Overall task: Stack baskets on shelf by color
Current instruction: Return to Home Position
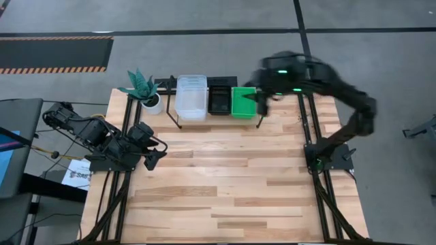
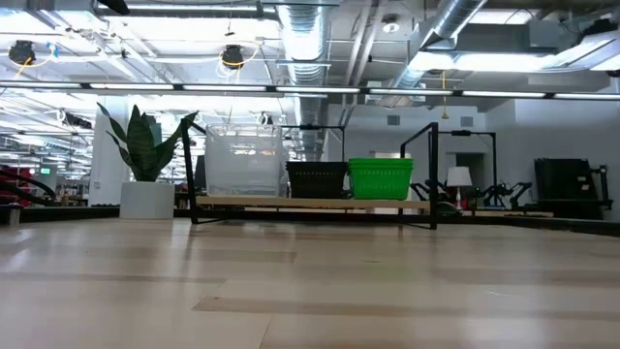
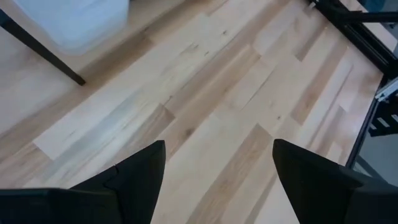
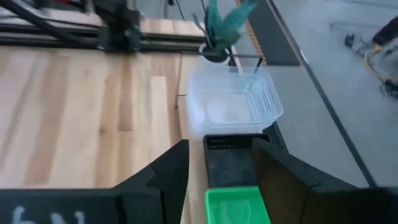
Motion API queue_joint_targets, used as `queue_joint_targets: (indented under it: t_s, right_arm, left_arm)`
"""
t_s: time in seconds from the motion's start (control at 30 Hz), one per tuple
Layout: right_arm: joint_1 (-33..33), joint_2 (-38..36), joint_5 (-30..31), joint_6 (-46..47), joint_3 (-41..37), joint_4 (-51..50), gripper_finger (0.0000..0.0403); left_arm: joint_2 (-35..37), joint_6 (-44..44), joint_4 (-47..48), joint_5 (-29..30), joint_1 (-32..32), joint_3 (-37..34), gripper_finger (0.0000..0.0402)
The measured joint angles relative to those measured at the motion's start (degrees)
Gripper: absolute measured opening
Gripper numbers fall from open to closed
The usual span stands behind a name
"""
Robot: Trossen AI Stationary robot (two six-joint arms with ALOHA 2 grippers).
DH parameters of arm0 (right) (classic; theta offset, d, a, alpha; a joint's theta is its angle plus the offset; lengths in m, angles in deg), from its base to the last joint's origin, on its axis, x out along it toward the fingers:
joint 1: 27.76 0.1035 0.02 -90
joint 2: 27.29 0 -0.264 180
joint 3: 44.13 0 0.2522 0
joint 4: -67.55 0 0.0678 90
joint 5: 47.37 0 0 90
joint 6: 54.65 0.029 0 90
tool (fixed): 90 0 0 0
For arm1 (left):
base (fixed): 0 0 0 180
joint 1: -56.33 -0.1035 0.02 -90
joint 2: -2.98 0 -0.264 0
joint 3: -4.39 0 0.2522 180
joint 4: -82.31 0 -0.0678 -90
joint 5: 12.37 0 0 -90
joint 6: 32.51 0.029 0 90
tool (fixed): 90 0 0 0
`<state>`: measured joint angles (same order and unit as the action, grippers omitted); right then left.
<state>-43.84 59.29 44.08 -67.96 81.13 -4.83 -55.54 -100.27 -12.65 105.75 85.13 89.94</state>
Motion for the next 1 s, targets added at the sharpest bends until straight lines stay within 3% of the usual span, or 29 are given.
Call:
queue_joint_targets:
  t_s: [0.13,0.27,0.43,0.6,0.7,0.83,1.0]
  right_arm:
    - [1.3,-8.3,0.0,0.4,0.0,-6.5,0.0197]
    - [2.6,-14.9,0.0,7.0,0.0,-11.9,0.0199]
    - [5.8,-23.3,-4.4,11.1,-5.9,-12.3,0.0195]
    - [9.5,-35.1,-4.3,17.8,-25.9,1.9,0.0195]
    - [10.9,-43.1,-4.3,20.8,-41.5,13.8,0.0197]
    - [12.1,-51.0,-4.3,25.2,-60.6,29.1,0.0198]
    - [12.8,-56.1,-4.3,31.4,-77.8,42.6,0.0195]
  left_arm:
    - [0.0,-0.7,0.0,-0.7,0.0,0.0,0.0283]
    - [0.0,-0.1,-0.5,-0.6,0.0,0.0,0.0283]
    - [0.4,15.0,-11.1,8.3,0.7,0.0,0.0283]
    - [5.6,24.7,-13.7,13.6,2.4,-0.3,0.0283]
    - [12.2,27.4,-15.7,13.2,3.6,-4.0,0.0283]
    - [21.7,29.5,-22.1,9.6,4.0,-13.2,0.0283]
    - [33.2,29.9,-31.6,9.3,4.0,-27.3,0.0283]
